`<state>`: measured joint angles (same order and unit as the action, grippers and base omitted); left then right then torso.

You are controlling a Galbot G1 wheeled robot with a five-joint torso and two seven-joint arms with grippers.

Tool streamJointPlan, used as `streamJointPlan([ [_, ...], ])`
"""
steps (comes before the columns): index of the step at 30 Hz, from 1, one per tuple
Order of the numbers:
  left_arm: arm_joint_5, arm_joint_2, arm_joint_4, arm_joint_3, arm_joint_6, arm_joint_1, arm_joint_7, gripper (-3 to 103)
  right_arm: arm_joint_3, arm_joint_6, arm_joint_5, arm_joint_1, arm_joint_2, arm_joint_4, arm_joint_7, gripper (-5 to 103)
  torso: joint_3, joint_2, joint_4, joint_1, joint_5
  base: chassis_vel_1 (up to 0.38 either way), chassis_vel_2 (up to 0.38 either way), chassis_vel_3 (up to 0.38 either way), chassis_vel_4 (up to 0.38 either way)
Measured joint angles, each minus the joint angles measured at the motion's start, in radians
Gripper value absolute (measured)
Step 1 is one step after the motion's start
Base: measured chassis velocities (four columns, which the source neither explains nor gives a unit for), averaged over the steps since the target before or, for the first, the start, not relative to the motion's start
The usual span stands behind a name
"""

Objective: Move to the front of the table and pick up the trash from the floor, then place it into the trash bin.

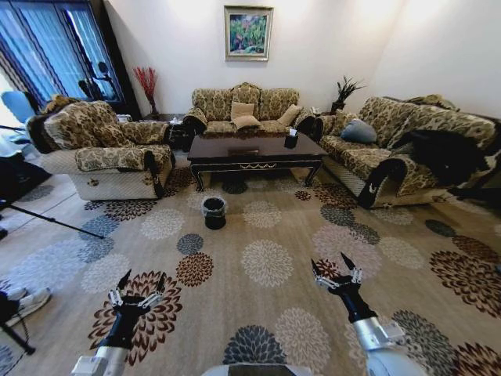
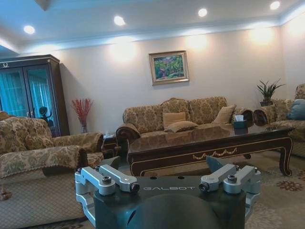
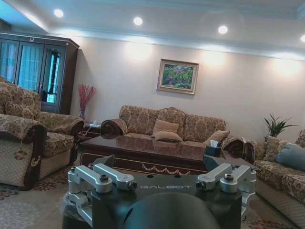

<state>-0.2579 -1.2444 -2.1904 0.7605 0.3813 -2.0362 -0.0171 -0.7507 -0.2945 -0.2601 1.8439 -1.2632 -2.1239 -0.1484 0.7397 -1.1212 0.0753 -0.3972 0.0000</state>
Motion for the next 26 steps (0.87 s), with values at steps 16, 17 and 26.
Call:
streamJointPlan([
  [16,0.0,0.0,0.0,0.0,0.0,0.0,0.0,100,0.0,0.0,0.0,0.0,0.0,0.0,0.0,100,-0.004,0.007,0.0,0.003,0.0,0.0,0.0,0.0,0.0],
  [17,0.0,0.0,0.0,0.0,0.0,0.0,0.0,100,0.0,0.0,0.0,0.0,0.0,0.0,0.0,100,-0.004,0.007,0.0,0.003,0.0,0.0,0.0,0.0,0.0],
  [26,0.0,0.0,0.0,0.0,0.0,0.0,0.0,100,0.0,0.0,0.0,0.0,0.0,0.0,0.0,100,-0.005,0.01,0.0,0.004,0.0,0.0,0.0,0.0,0.0],
])
